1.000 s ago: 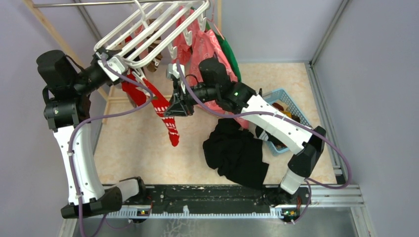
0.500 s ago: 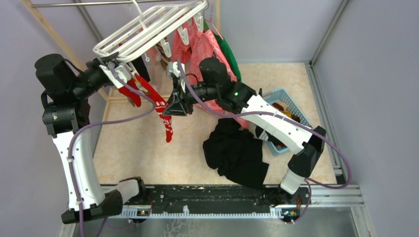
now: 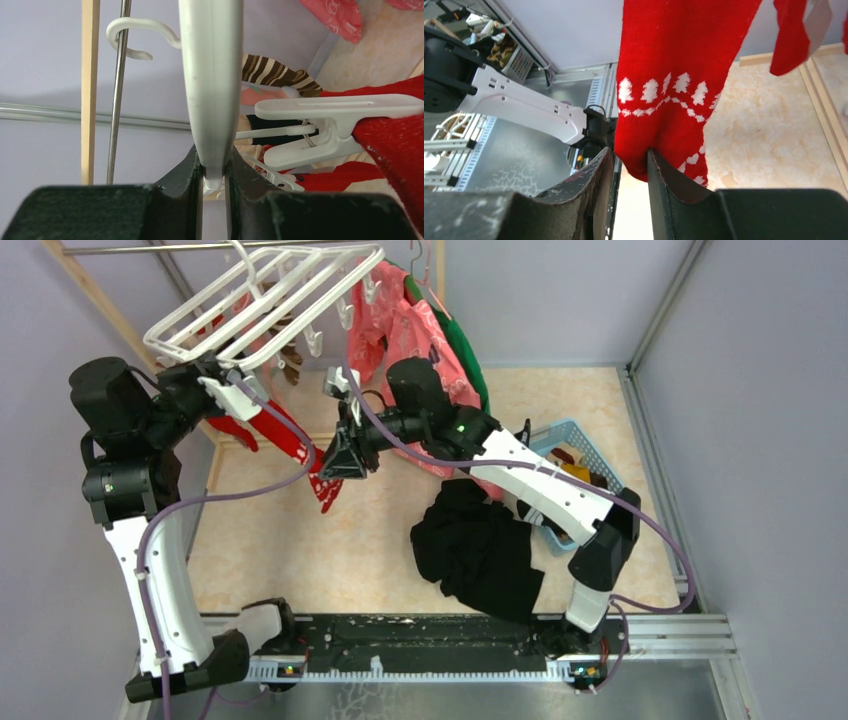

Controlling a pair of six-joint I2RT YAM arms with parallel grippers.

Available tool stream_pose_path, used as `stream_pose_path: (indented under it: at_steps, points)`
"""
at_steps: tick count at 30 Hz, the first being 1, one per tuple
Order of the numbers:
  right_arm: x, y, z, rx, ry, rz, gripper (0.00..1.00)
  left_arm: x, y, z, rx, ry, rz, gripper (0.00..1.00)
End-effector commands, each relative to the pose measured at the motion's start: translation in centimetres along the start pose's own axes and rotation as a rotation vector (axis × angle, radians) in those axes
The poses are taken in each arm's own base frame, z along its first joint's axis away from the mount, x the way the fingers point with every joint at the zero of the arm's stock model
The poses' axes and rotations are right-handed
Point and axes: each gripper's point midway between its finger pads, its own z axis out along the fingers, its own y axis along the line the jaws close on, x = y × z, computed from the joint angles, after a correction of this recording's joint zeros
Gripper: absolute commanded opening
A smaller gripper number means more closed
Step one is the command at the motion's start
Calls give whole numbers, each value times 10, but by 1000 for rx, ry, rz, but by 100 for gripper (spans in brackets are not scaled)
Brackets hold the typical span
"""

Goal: Remove the socks clipped to the hanger
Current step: Adjust the hanger on the clothesline.

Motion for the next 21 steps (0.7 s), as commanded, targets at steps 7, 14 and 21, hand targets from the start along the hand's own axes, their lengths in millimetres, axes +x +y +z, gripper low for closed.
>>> stream_pose_path:
  at_steps: [7,14,21]
  points:
    - [-34,-16,-14,137,-62,-22,37,-32,-23,-18,71,-126,-83,39]
    - [-37,-29,-29,203,-80,-46,32,-67,-33,-24,130,-286,-233,59]
    - [-28,-33,-33,213,-65,-66,30,-75,-52,-15,186,-372,-372,61]
